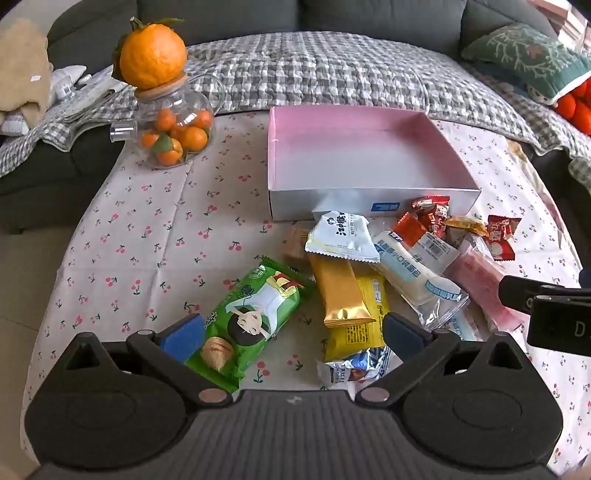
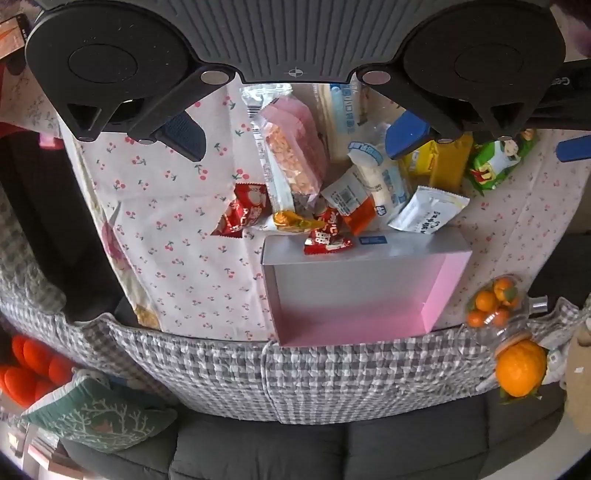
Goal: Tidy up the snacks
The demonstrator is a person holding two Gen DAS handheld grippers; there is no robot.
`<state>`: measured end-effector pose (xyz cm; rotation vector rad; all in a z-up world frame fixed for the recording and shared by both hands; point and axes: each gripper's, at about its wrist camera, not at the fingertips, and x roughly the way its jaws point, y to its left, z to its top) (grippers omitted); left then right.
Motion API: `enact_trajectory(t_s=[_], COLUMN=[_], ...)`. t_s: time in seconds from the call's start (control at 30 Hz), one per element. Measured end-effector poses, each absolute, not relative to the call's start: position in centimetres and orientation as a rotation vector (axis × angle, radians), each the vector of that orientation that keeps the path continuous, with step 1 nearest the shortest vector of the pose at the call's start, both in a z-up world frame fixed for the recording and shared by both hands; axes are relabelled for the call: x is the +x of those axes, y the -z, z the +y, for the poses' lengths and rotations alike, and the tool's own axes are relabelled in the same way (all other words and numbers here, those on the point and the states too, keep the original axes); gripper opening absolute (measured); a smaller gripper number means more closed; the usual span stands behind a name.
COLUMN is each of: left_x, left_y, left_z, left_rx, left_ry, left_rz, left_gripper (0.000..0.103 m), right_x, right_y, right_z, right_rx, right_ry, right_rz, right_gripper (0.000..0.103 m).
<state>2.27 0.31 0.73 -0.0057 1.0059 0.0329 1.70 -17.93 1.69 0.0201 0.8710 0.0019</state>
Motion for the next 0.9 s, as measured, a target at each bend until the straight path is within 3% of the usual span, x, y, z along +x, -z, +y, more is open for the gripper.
enact_trajectory(t_s=[0.9], left_x=[1.2], left_y=[0.2], left_z=[-0.7], left_rx=[0.025], left_ry=[-0.036], left_rz=[0.984], left_gripper=[0.103], right_x=[1.6], right_y=[-1.5], right_z=[-17.9], right_rx=[0.051], right_ry=[-0.022], right_rz=[0.899], right_gripper=[0.103])
